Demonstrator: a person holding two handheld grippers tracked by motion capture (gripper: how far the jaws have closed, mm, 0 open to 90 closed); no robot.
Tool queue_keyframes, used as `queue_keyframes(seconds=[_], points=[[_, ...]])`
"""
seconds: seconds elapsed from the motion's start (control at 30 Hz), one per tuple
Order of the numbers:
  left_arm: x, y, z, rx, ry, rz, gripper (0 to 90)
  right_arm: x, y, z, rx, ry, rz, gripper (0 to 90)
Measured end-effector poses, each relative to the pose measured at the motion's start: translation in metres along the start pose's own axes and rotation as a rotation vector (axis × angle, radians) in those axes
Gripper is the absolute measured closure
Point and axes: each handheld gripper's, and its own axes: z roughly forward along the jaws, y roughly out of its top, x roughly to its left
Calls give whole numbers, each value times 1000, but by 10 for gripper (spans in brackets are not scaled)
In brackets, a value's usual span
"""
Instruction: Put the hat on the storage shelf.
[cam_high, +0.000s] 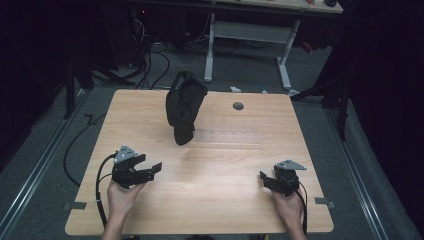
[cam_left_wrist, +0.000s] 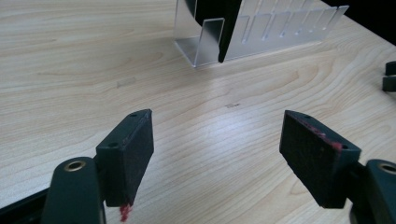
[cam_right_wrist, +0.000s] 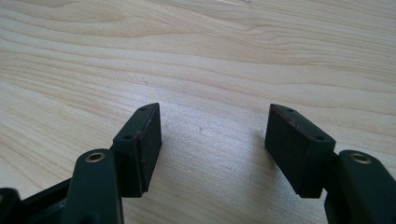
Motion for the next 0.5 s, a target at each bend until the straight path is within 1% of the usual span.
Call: queue_keyframes(seconds=[0.17,0.3,0.33,0.5], points=[[5,-6,5,10,24,8,269,0,0,0,0,0,1,365],[8,-12,10,23,64,38,278,0,0,0,1,-1,5,365],[9,-13,11,24,66,46,284,0,0,0,1,-1,4,365],[12,-17,15,23,84,60,289,0,0,0,1,-1,2,365]])
